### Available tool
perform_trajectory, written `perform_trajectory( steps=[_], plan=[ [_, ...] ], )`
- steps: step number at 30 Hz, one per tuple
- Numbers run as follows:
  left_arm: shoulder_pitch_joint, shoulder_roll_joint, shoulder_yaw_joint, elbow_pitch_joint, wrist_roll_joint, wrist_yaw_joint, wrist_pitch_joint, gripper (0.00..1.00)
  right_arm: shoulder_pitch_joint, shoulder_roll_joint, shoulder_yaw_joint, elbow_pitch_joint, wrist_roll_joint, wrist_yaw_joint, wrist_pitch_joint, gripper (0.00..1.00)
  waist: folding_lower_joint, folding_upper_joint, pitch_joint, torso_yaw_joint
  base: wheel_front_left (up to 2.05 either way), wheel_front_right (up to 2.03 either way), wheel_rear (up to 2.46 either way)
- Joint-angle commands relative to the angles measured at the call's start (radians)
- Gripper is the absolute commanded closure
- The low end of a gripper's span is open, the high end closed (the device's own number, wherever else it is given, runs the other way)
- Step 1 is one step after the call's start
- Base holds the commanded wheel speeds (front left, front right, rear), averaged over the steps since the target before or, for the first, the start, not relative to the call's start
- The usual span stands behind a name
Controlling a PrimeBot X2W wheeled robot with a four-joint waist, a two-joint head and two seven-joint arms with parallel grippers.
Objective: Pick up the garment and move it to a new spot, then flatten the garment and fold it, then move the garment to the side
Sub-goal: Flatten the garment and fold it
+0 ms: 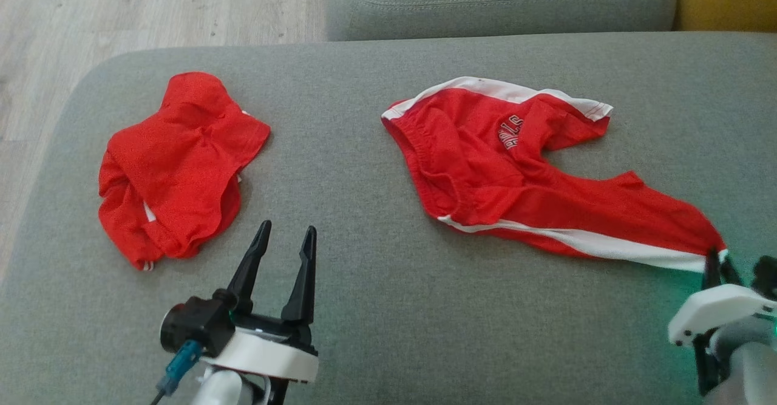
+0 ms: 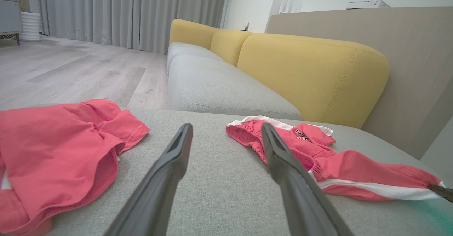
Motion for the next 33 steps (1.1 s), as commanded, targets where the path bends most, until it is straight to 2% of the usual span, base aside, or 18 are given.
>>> perform_trajectory(
  steps=[1, 5, 10, 17, 23, 33],
  plan=[
    [-0.01, 0.0, 0.031, -0.031, 0.006, 0.002, -0.006, 0.0, -0.015, -0.005, 0.018, -0.055, -0.016, -0.001, -0.008, 0.0, 0.0001, 0.0, 0.0, -0.001, 0.0, 0.0, 0.0],
    [-0.009, -0.001, 0.02, -0.028, 0.002, 0.002, -0.006, 0.0, -0.019, -0.005, 0.104, -0.108, 0.049, -0.001, -0.075, 0.0, 0.0001, 0.0, -0.001, 0.007, 0.0, 0.0, 0.0],
    [-0.009, -0.002, 0.016, -0.02, 0.001, 0.002, -0.006, 0.0, 0.02, -0.005, 0.357, -0.214, 0.19, -0.001, -0.139, 0.0, 0.0001, 0.0, -0.009, 0.035, 0.0, 0.0, 0.0],
    [-0.012, -0.002, 0.002, -0.02, 0.003, 0.002, -0.006, 0.0, 0.106, -0.005, 0.595, -0.354, 0.24, -0.001, -0.154, 0.0, 0.0001, 0.0, 0.001, 0.083, 0.0, 0.0, 0.0],
    [-0.031, -0.003, -0.003, -0.02, -0.017, 0.002, -0.006, 0.0, 0.117, -0.006, 0.705, -0.354, 0.179, -0.001, -0.156, 0.0, 0.0001, 0.0, 0.033, 0.137, 0.0, 0.0, 0.0],
    [-0.057, -0.003, -0.03, -0.015, -0.021, 0.002, -0.006, 0.0, 0.02, -0.04, 0.778, -0.209, 0.123, -0.001, -0.127, 0.0, 0.0001, 0.0, 0.089, 0.192, 0.0, 0.0, 0.0]
  ],
)
